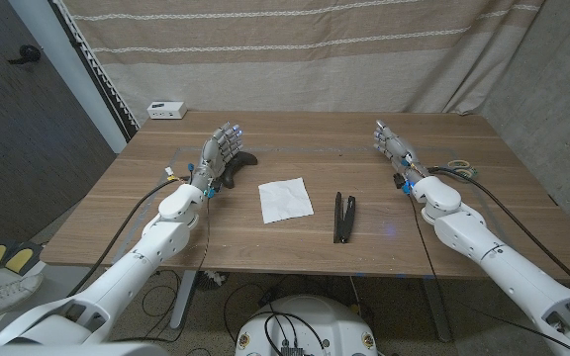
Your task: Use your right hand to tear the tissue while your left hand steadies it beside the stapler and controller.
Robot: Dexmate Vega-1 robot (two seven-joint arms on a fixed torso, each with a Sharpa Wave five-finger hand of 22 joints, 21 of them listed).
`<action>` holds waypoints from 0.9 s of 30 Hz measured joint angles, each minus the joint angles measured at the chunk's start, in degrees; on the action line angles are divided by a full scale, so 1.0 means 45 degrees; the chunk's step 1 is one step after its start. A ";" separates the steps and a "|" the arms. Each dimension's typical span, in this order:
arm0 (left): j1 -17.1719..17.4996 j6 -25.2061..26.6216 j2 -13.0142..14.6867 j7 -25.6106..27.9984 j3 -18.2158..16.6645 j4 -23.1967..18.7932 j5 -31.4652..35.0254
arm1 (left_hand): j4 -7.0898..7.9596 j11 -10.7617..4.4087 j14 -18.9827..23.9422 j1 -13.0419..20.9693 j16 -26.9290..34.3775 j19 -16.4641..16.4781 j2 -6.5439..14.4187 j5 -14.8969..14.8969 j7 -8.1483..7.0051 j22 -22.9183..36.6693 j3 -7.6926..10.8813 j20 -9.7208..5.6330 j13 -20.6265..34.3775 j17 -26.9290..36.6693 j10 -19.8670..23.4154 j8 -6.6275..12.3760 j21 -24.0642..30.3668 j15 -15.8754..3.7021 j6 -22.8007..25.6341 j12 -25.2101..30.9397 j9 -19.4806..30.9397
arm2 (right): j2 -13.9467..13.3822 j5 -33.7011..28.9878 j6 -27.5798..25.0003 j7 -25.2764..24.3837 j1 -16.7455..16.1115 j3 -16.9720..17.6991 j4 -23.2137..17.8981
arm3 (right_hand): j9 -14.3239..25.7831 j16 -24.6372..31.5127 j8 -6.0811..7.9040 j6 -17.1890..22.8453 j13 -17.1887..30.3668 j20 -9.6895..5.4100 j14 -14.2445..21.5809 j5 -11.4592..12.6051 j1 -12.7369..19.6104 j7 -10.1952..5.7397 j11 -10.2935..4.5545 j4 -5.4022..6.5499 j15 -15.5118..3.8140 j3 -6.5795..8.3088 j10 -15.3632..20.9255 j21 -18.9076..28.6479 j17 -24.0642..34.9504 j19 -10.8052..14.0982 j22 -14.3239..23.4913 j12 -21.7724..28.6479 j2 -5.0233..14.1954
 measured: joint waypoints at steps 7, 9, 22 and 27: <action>-0.0146 -0.0070 -0.0157 -0.0005 0.0076 0.0323 0.0034 | 0.0000 0.0000 0.0000 0.0000 0.0000 0.0000 0.0000 0.0000 0.0000 0.0000 0.0000 -0.0002 -0.0001 0.0000 0.0000 0.0000 0.0000 0.0000 0.0000 0.0000 0.0000 | -0.0200 -0.0770 -0.0139 -0.0649 0.0002 -0.0078 -0.0188 | -0.0001 0.0000 0.0047 0.0070 0.0001 -0.0223 0.0000 0.0050 0.0370 -0.0069 -0.0167 -0.0228 0.0000 0.0019 0.0153 0.0100 -0.0003 0.0224 -0.0023 0.0000 -0.0035; -0.0169 -0.0087 -0.0192 0.0012 0.0110 0.0379 0.0060 | 0.0000 0.0000 0.0000 0.0000 0.0000 0.0000 0.0000 0.0000 0.0000 -0.0001 0.0000 -0.0003 -0.0001 -0.0001 0.0000 0.0000 0.0000 0.0000 0.0000 0.0000 0.0000 | -0.0287 -0.1040 -0.0165 -0.0828 0.0014 -0.0109 -0.0211 | -0.0001 0.0000 0.0049 0.0070 0.0001 -0.0223 0.0000 0.0109 0.0426 -0.0069 -0.0167 -0.0269 0.0000 0.0060 0.0153 0.0100 -0.0003 0.0224 -0.0022 0.0000 -0.0091; -0.0019 -0.0019 -0.0128 0.0421 0.0173 0.0005 0.0355 | 0.0000 0.0001 0.0000 0.0051 0.0000 -0.0001 -0.0051 0.0000 -0.0041 -0.0001 0.0000 -0.0003 -0.0002 -0.0002 0.0000 0.0000 0.0000 0.0000 0.0103 0.0000 -0.0001 | -0.0633 -0.1688 -0.0432 -0.1136 0.0081 -0.0172 -0.0353 | -0.0001 0.0000 0.0049 0.0042 -0.0056 -0.0221 -0.0001 0.0186 0.0570 -0.0095 -0.0165 -0.0379 0.0000 0.0078 0.0153 0.0100 -0.0002 0.0224 -0.0021 0.0000 -0.0103; 0.0109 -0.0029 -0.0078 0.0579 0.0175 -0.0229 0.0463 | 0.0000 0.0001 -0.0001 0.0051 0.0000 -0.0001 -0.0051 0.0000 -0.0004 -0.0001 0.0000 -0.0002 -0.0002 -0.0002 0.0000 -0.0001 0.0000 0.0000 0.0142 0.0000 -0.0001 | -0.0827 -0.1758 -0.0564 -0.1126 0.0020 -0.0090 -0.0521 | -0.0002 0.0000 0.0050 0.0023 -0.0047 -0.0221 -0.0001 0.0186 0.0655 -0.0114 -0.0165 -0.0380 0.0000 0.0079 0.0153 0.0100 -0.0001 0.0223 -0.0020 0.0000 -0.0018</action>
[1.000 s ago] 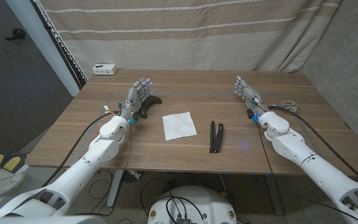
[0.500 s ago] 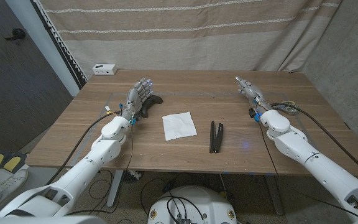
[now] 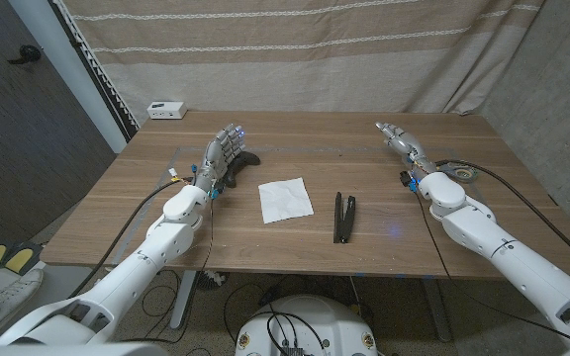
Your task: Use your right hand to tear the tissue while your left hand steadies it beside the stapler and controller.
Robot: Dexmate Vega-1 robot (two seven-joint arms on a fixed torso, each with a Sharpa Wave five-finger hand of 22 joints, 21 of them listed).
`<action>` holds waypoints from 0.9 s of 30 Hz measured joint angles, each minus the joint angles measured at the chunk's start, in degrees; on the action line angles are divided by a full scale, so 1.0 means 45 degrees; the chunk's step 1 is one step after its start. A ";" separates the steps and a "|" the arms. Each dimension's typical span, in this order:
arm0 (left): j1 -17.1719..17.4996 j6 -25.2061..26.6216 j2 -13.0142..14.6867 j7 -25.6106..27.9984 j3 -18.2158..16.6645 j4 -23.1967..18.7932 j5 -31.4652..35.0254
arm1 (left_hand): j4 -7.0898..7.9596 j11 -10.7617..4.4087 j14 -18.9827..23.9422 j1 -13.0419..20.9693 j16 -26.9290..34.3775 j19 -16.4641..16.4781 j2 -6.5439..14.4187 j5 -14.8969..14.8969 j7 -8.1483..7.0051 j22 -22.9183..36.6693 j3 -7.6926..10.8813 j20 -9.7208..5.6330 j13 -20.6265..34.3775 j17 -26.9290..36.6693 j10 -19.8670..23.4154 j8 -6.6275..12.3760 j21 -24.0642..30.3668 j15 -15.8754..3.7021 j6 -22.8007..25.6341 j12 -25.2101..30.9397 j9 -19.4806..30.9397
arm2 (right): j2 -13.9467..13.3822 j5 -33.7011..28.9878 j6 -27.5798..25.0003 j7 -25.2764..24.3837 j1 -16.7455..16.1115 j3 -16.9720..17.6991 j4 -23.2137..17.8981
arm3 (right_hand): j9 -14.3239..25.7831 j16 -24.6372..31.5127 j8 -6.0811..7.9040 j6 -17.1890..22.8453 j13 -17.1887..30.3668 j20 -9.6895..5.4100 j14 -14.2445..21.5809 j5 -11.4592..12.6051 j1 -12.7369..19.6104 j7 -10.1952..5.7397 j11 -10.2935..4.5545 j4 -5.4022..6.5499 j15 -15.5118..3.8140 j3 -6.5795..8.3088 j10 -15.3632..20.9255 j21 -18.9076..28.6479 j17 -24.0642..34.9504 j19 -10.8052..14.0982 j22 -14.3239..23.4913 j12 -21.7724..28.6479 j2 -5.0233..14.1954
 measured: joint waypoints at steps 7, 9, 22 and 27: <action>0.0095 -0.0201 0.0037 0.0109 -0.0024 -0.0077 0.0107 | 0.0000 0.0000 0.0000 0.0000 0.0000 0.0000 0.0000 0.0000 0.0000 -0.0001 0.0000 0.0001 -0.0001 -0.0001 0.0000 0.0000 0.0000 0.0000 -0.0001 0.0000 0.0000 | -0.0229 -0.0021 -0.0171 0.0013 -0.0133 0.0101 -0.0280 | 0.0000 0.0000 0.0000 -0.0013 0.0022 0.0000 0.0000 0.0047 0.0000 -0.0013 -0.0071 0.0001 0.0000 0.0000 -0.0072 0.0000 0.0001 0.0000 0.0001 0.0000 0.0000; 0.0108 -0.0265 0.0045 0.0123 -0.0033 -0.0077 0.0137 | 0.0000 0.0000 0.0000 0.0000 0.0000 0.0000 0.0000 0.0000 0.0000 0.0000 0.0000 0.0001 0.0000 0.0000 0.0000 0.0000 0.0000 0.0000 -0.0001 0.0000 0.0000 | -0.0290 -0.0077 -0.0233 -0.0014 -0.0157 0.0102 -0.0367 | 0.0000 0.0000 0.0000 -0.0073 0.0022 0.0000 0.0000 0.0048 0.0050 -0.0072 -0.0071 0.0001 0.0000 0.0000 -0.0072 0.0000 0.0001 0.0000 0.0001 0.0000 -0.0050; 0.0127 -0.0593 0.0157 0.0162 -0.0081 -0.0052 0.0362 | 0.0000 -0.0045 0.0000 0.0051 0.0000 0.0062 0.0051 0.0000 0.0001 -0.0001 0.0000 0.0253 -0.0001 -0.0001 0.0097 0.0000 -0.0001 0.0000 -0.0002 0.0000 -0.0001 | -0.0692 -0.0848 -0.0885 -0.0610 -0.0312 0.0082 -0.1011 | -0.0001 0.0000 0.0000 -0.0023 -0.0013 -0.0115 0.0000 0.0141 0.0234 -0.0114 -0.0193 -0.0050 0.0000 0.0054 0.0053 0.0000 0.0001 0.0022 0.0002 0.0000 0.0002; 0.0152 -0.0708 0.0171 0.0108 -0.0112 -0.0054 0.0363 | 0.0000 -0.0004 0.0000 0.0050 0.0000 -0.0005 0.0051 0.0000 -0.0024 -0.0001 0.0000 0.0184 -0.0001 -0.0001 0.0141 0.0000 -0.0001 0.0000 0.0023 0.0048 -0.0001 | -0.0879 -0.1176 -0.1194 -0.0844 -0.0384 0.0048 -0.1285 | -0.0001 0.0000 0.0000 0.0022 -0.0012 -0.0114 -0.0001 0.0156 0.0242 -0.0159 -0.0278 -0.0102 0.0000 0.0002 -0.0006 0.0000 0.0002 0.0021 0.0002 0.0000 0.0004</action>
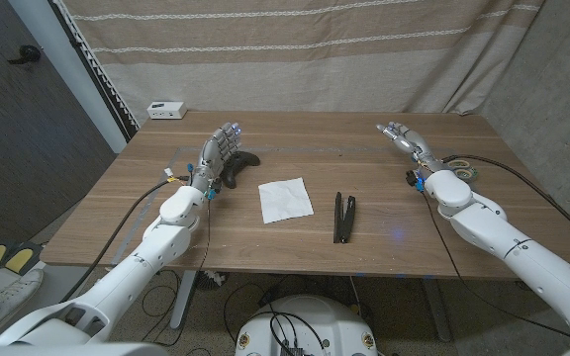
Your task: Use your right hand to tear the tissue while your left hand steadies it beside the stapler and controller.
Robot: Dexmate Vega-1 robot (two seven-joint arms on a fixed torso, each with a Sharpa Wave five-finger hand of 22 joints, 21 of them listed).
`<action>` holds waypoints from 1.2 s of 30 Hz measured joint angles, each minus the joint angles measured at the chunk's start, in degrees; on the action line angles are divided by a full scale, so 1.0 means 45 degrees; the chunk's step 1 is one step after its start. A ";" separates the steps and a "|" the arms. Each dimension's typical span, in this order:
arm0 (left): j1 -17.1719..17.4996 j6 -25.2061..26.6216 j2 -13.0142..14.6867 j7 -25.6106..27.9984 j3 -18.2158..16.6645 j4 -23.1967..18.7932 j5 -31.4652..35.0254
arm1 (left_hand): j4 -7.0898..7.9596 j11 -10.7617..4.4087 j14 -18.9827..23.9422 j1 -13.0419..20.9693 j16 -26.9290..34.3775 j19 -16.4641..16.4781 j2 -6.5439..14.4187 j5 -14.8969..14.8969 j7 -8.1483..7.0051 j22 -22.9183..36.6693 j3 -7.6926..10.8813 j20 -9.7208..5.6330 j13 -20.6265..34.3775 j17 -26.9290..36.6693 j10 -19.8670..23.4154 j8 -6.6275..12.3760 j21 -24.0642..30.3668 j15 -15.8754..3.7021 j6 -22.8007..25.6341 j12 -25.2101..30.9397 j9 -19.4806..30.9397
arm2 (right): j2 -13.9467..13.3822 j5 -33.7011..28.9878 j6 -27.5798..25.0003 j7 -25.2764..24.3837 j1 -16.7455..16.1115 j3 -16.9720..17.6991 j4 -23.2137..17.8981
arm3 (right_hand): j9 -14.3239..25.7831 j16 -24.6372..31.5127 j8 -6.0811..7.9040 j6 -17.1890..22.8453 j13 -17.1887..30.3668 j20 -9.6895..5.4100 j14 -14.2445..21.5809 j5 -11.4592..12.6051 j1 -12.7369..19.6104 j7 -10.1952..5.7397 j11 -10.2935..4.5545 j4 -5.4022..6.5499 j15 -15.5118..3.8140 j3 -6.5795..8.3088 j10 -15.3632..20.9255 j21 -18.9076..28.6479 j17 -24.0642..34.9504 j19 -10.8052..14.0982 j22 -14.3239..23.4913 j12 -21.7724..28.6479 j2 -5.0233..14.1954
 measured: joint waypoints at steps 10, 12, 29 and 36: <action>-0.0005 -0.0161 0.0069 0.0026 0.0038 -0.0026 0.0280 | 0.0000 0.0001 0.0000 0.0000 0.0000 -0.0068 0.0000 0.0000 0.0047 0.0000 0.0000 -0.0069 -0.0001 0.0000 -0.0001 0.0000 0.0000 0.0000 0.0090 0.0000 0.0000 | -0.0373 -0.0609 -0.0654 -0.0301 -0.0093 -0.0042 -0.0522 | 0.0000 0.0000 0.0000 -0.0065 0.0001 0.0001 0.0029 0.0139 0.0444 -0.0072 -0.0124 -0.0141 0.0022 0.0141 0.0084 0.0000 0.0001 0.0000 0.0000 0.0056 0.0105; -0.0024 -0.0182 0.0071 0.0028 0.0045 -0.0026 0.0309 | 0.0000 0.0002 0.0000 0.0000 0.0000 -0.0068 0.0000 0.0000 0.0047 0.0000 0.0000 -0.0069 -0.0001 -0.0001 -0.0002 0.0000 0.0000 0.0000 0.0089 0.0000 0.0000 | -0.0434 -0.0740 -0.0747 -0.0356 -0.0107 -0.0052 -0.0604 | 0.0000 0.0000 0.0000 0.0027 0.0001 0.0000 0.0121 0.0179 0.0565 -0.0164 -0.0204 -0.0192 -0.0019 0.0193 0.0166 0.0000 0.0001 0.0001 0.0001 0.0099 0.0125; -0.0101 -0.0161 -0.0021 0.0294 0.0058 0.0089 0.0365 | 0.0054 0.0025 -0.0094 0.0067 0.0000 -0.0206 -0.0068 0.0000 0.0230 0.0000 -0.0055 -0.0207 -0.0001 -0.0001 0.0332 0.0000 0.0000 0.0000 0.0361 0.0040 -0.0001 | -0.1201 -0.1966 -0.2353 -0.0753 -0.0181 -0.0099 -0.1743 | 0.0000 0.0000 0.0000 0.0278 0.0003 -0.0114 0.0161 0.0380 0.0948 -0.0251 -0.0358 -0.0351 0.0022 0.0247 0.0468 0.0000 0.0001 0.0117 0.0001 0.0190 0.0116; -0.0102 -0.0100 -0.0036 0.0305 0.0058 0.0117 0.0346 | 0.0054 0.0026 -0.0094 0.0067 0.0000 -0.0227 -0.0067 0.0000 0.0230 -0.0001 -0.0055 -0.0228 -0.0001 -0.0001 0.0333 0.0000 0.0000 0.0000 0.0360 0.0041 -0.0001 | -0.1539 -0.2280 -0.2912 -0.0759 -0.0203 -0.0097 -0.2140 | -0.0001 -0.0061 0.0000 -0.0071 0.0003 -0.0114 0.0063 0.0502 0.1181 -0.0705 -0.0568 -0.0403 0.0021 0.0299 0.0391 0.0000 0.0002 0.0117 0.0001 0.0190 0.0212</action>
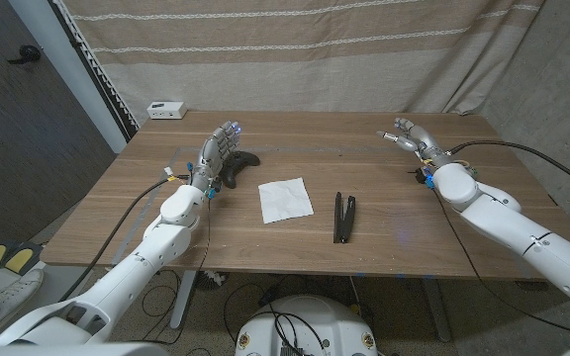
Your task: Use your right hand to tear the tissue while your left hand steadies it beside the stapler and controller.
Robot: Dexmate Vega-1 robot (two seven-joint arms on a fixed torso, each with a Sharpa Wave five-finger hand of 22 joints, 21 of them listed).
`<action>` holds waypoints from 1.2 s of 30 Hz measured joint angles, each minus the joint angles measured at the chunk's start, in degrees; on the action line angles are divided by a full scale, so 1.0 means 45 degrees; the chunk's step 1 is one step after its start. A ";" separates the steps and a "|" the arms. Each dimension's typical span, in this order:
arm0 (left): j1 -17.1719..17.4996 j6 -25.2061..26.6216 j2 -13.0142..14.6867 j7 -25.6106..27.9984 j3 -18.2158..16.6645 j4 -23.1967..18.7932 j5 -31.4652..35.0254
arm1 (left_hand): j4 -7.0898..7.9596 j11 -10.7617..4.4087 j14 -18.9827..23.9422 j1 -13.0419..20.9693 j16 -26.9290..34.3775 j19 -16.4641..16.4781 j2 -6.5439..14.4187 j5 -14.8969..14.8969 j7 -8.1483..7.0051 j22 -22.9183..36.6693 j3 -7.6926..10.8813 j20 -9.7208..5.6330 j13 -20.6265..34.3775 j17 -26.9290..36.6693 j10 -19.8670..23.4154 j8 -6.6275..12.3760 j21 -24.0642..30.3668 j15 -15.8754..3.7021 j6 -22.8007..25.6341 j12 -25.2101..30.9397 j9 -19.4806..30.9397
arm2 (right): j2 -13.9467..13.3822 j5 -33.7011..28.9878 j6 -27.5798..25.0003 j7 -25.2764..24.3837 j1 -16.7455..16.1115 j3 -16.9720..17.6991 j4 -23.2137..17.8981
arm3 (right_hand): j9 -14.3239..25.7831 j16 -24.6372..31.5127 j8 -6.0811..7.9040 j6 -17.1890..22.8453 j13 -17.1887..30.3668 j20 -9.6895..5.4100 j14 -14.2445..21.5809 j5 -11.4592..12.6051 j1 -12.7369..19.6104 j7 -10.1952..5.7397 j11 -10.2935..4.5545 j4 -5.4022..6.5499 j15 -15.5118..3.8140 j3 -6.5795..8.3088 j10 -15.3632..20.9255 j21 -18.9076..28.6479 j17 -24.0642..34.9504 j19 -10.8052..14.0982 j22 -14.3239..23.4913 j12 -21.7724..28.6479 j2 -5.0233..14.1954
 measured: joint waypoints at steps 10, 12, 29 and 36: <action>0.0000 0.0089 0.0027 0.0031 -0.0011 -0.0025 -0.0035 | 0.0000 0.0045 -0.0047 0.0067 0.0000 0.0001 0.0067 0.0000 0.0000 0.0000 0.0000 0.0001 0.0000 0.0000 -0.0045 0.0000 0.0000 0.0047 -0.0001 0.0000 0.0000 | -0.0486 -0.0537 -0.0919 0.0205 0.0098 -0.0062 -0.0501 | 0.0000 0.0000 -0.0059 -0.0124 0.0004 0.0001 0.0001 0.0047 0.0068 0.0061 -0.0183 0.0000 0.0000 0.0000 0.0085 0.0000 0.0000 0.0000 0.0000 0.0000 0.0069; 0.0002 0.0103 0.0035 0.0037 -0.0017 -0.0042 -0.0041 | 0.0000 0.0046 -0.0069 0.0067 0.0000 0.0001 0.0067 0.0000 0.0000 0.0000 0.0000 0.0001 0.0000 0.0000 -0.0045 0.0000 0.0000 0.0070 -0.0001 0.0001 0.0000 | -0.0574 -0.0615 -0.1037 0.0242 0.0112 -0.0077 -0.0570 | 0.0000 0.0000 -0.0059 -0.0160 0.0029 -0.0053 0.0001 0.0047 0.0133 0.0025 -0.0275 0.0001 0.0000 0.0000 0.0180 0.0000 0.0000 -0.0046 0.0001 0.0035 0.0134; -0.0034 0.0127 0.0020 0.0042 0.0005 -0.0020 -0.0008 | 0.0000 -0.0069 -0.0069 0.0066 0.0000 0.0002 0.0067 0.0000 0.0002 0.0000 0.0000 0.0001 -0.0001 0.0000 0.0210 0.0000 0.0000 0.0069 0.0136 0.0058 0.0000 | -0.1174 -0.1152 -0.2166 0.0514 0.0117 -0.0179 -0.1146 | 0.0066 0.0061 0.0139 0.0577 0.0090 -0.0160 0.0267 0.0191 0.0469 -0.0337 -0.0427 -0.0053 -0.0029 0.0054 0.0848 0.0000 0.0026 -0.0027 0.0030 0.0318 0.0238; -0.0059 0.0054 0.0005 0.0034 0.0024 0.0021 0.0050 | 0.0000 -0.0069 -0.0068 0.0105 0.0000 0.0002 0.0106 0.0000 -0.0068 0.0000 0.0000 0.0001 -0.0001 -0.0001 0.0209 0.0000 0.0000 0.0069 0.0206 0.0058 0.0000 | -0.1440 -0.1393 -0.2583 0.0699 0.0117 -0.0266 -0.1343 | 0.0098 0.0161 0.0238 0.0781 0.0090 -0.0091 0.0476 0.0239 0.0590 -0.0405 -0.0427 -0.0053 -0.0032 0.0054 0.0847 0.0000 0.0032 0.0052 0.0030 0.0318 0.0255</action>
